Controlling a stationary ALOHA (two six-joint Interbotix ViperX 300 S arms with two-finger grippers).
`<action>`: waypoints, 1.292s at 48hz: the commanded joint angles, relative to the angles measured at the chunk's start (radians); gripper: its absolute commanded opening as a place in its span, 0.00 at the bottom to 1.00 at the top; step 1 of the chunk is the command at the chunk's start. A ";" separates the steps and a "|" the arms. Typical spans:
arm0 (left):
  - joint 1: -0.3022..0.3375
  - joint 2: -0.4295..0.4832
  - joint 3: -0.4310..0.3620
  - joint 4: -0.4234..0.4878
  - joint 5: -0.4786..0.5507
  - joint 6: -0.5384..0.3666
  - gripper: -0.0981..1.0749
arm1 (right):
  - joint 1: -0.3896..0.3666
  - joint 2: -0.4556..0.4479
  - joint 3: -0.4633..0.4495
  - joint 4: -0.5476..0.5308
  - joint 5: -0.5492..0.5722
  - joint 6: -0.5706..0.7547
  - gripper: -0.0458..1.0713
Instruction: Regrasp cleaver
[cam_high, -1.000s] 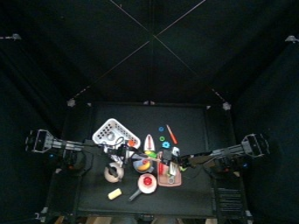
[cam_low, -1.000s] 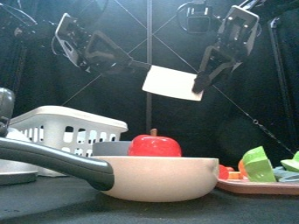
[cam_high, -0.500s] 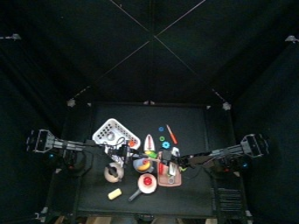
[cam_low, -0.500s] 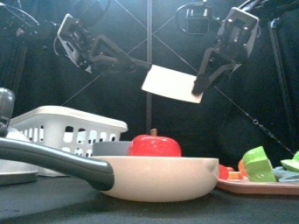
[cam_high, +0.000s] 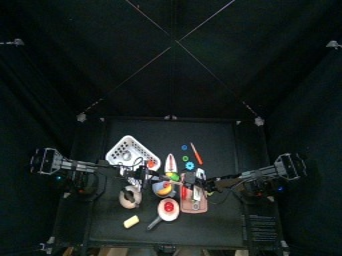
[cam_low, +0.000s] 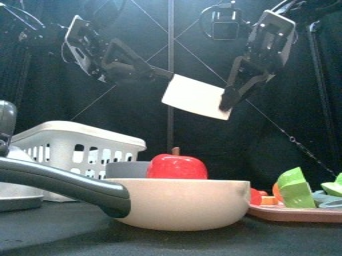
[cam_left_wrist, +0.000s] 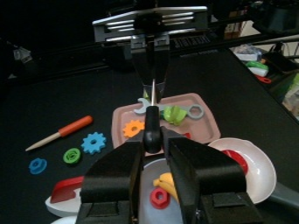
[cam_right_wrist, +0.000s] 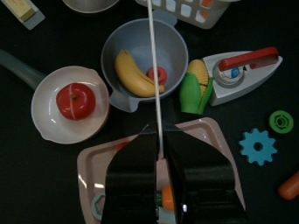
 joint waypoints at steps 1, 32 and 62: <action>-0.005 -0.005 -0.031 0.002 -0.009 -0.002 0.62 | 0.002 -0.012 -0.023 -0.002 -0.002 0.003 0.38; -0.011 0.026 0.015 0.014 -0.023 0.000 0.48 | 0.006 -0.021 -0.038 -0.003 0.021 0.002 0.38; -0.020 0.028 0.032 0.011 -0.029 -0.002 0.48 | 0.014 -0.020 -0.048 -0.025 0.021 0.003 0.39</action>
